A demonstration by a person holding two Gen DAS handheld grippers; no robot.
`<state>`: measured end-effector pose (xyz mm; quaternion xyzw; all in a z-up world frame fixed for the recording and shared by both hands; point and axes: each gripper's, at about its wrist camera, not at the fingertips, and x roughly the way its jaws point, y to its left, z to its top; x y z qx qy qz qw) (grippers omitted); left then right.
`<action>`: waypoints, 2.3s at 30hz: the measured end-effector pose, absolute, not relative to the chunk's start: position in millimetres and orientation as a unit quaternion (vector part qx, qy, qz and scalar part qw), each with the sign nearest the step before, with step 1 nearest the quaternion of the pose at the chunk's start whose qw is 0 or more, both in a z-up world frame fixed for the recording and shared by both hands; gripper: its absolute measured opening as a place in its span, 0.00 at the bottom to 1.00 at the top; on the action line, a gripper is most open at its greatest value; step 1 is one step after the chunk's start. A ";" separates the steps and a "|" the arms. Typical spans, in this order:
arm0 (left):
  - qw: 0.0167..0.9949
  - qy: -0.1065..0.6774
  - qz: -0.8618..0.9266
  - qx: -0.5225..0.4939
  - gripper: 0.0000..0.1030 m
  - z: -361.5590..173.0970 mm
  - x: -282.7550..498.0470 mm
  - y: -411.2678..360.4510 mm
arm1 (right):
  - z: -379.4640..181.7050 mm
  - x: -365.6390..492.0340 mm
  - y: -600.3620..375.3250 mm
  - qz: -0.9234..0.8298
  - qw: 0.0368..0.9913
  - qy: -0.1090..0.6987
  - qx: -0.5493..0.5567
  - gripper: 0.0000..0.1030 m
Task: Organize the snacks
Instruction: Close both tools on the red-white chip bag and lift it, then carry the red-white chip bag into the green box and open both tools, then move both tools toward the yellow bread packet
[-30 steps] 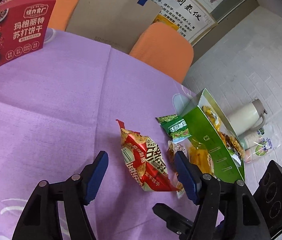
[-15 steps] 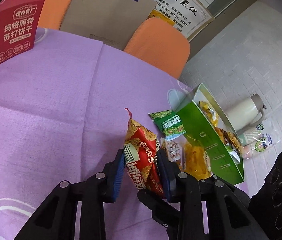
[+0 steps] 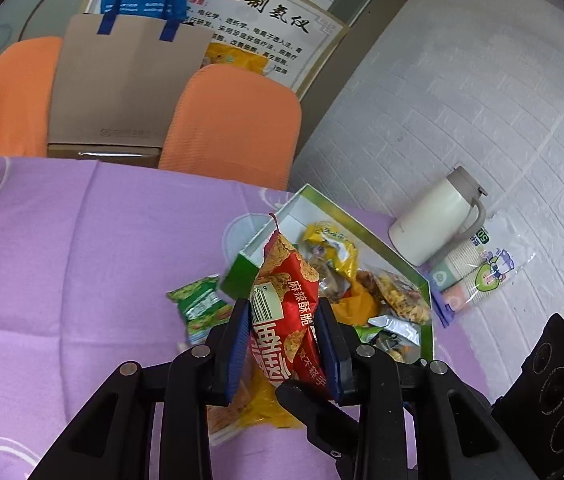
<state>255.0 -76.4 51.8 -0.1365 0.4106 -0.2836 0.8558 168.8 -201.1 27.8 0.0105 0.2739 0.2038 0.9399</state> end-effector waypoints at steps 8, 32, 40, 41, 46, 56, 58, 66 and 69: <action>0.839 0.412 -0.329 -0.132 0.32 59.1 283.5 -140.6 | 38.6 192.4 -252.6 0.155 0.952 0.261 0.025 0.34; 0.866 0.420 -0.251 -0.104 0.72 21.3 305.0 -131.2 | -14.0 229.9 -300.1 0.095 0.935 0.330 0.084 0.28; 0.884 0.399 -0.232 -0.076 0.81 36.0 276.3 -105.6 | -16.2 215.1 -306.5 0.106 0.935 0.325 0.099 0.63; 0.887 0.394 -0.230 -0.073 0.82 37.6 270.0 -101.6 | -13.0 206.1 -308.2 0.109 0.938 0.314 0.100 0.64; 0.889 0.387 -0.232 -0.072 0.84 40.7 234.7 -83.0 | -2.0 167.7 -311.1 0.125 0.941 0.295 0.110 0.70; 0.892 0.393 -0.202 -0.095 0.85 21.6 177.0 -49.0 | -13.9 126.2 -293.9 0.138 0.927 0.328 0.117 0.75; 0.889 0.399 -0.192 -0.112 0.85 12.3 170.0 -37.9 | -20.6 124.9 -286.8 0.145 0.922 0.340 0.116 0.75; 0.884 0.420 -0.154 -0.135 0.85 -16.2 158.5 -10.9 | -39.6 145.3 -243.5 0.164 0.903 0.384 0.106 0.75; 0.886 0.423 -0.137 -0.134 0.85 -20.6 157.9 -1.3 | -41.6 156.4 -227.0 0.155 0.902 0.392 0.092 0.75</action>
